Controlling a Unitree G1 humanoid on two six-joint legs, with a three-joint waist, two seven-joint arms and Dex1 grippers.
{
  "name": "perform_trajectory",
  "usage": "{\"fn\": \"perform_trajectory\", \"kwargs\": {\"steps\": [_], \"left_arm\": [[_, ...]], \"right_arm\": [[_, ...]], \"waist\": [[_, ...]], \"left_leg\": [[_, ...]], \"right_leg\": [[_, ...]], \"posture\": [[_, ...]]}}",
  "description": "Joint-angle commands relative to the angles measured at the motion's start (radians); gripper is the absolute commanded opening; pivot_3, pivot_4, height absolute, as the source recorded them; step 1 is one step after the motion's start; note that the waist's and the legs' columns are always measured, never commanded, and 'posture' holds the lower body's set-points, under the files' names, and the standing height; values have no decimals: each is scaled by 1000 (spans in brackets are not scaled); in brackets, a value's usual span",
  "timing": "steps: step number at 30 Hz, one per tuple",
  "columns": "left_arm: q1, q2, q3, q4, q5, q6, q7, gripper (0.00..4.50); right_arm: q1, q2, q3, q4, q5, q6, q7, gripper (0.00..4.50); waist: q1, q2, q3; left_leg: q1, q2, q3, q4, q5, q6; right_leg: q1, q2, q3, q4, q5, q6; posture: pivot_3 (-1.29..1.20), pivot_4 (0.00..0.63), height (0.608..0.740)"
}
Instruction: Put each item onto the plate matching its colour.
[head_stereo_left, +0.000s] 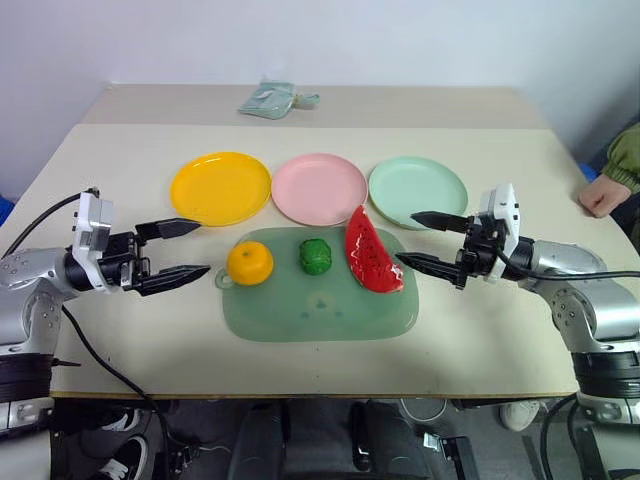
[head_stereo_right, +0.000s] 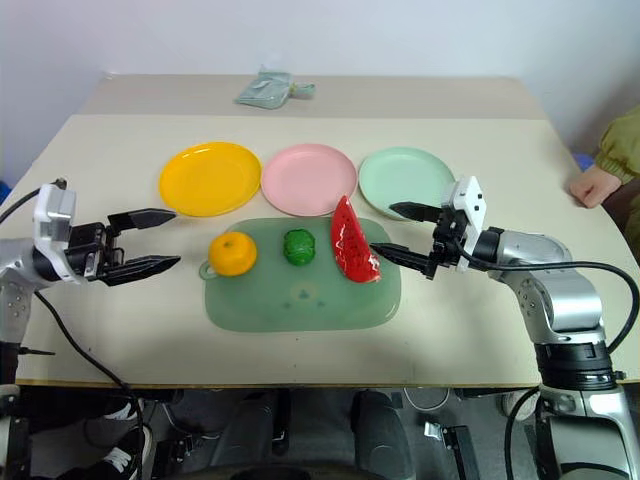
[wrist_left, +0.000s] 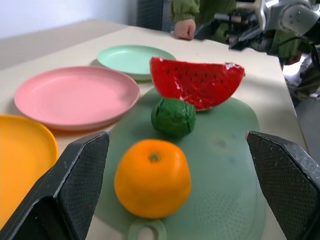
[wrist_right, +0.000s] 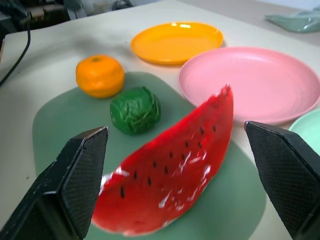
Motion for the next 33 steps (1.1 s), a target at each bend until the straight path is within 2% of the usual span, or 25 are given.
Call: {"fn": "perform_trajectory", "kwargs": {"steps": [1,9,15,19,21,25,28,30,32,33], "left_arm": [[-20,27,13,8,1,-9,-15,4500],[12,17,34,-58,-35,38,29,4500],[88,-5,113,-222,-144,149,132,4500],[132,27,133,-315,-175,213,172,4500],[141,43,145,-344,-219,299,226,4500],[102,22,151,-454,-357,482,436,4500],[114,17,116,-532,-332,530,547,4500],[175,16,21,-580,-133,354,534,4500],[181,-56,-47,-539,33,239,659,4500],[189,-49,-80,-514,96,180,647,4500]], "right_arm": [[-11,11,-12,-23,1,-32,-4,4452],[-33,13,10,-15,-3,-15,6,4452],[-79,-3,23,15,-18,-14,35,4452],[-90,-17,23,28,-32,-26,47,4452],[-90,-15,18,30,-30,-29,46,4452],[-130,0,37,48,-28,-12,44,4452],[-142,2,51,69,-38,-31,62,4452],[-166,17,62,86,-40,-29,61,4452],[-169,12,72,46,-37,-30,76,4452],[-170,1,55,16,9,15,93,4452]], "waist": [[1,0,0],[3,0,0],[3,0,0],[5,0,0],[5,0,0],[5,0,0],[5,0,0],[5,0,0],[6,3,-1],[8,3,-1]], "left_leg": [[0,0,0,0,0,0],[0,1,1,0,0,0],[0,1,1,0,0,0],[0,1,1,0,0,0],[0,1,1,0,0,0],[0,1,0,0,0,0],[0,1,0,0,0,0],[0,1,0,0,0,0],[1,1,2,-1,0,0],[2,0,3,-1,0,0]], "right_leg": [[0,0,0,0,0,0],[-1,0,1,0,0,0],[0,0,1,0,0,0],[0,1,1,0,0,0],[0,1,1,0,0,0],[0,1,1,0,0,0],[0,1,2,0,0,0],[0,1,2,0,0,0],[0,1,3,-1,0,0],[0,1,3,-1,0,0]], "posture": [[0,150,740],[0,150,740],[0,150,740],[0,150,740],[0,150,740],[0,150,740],[0,150,740],[0,150,740],[0,150,740],[0,150,740]]}}
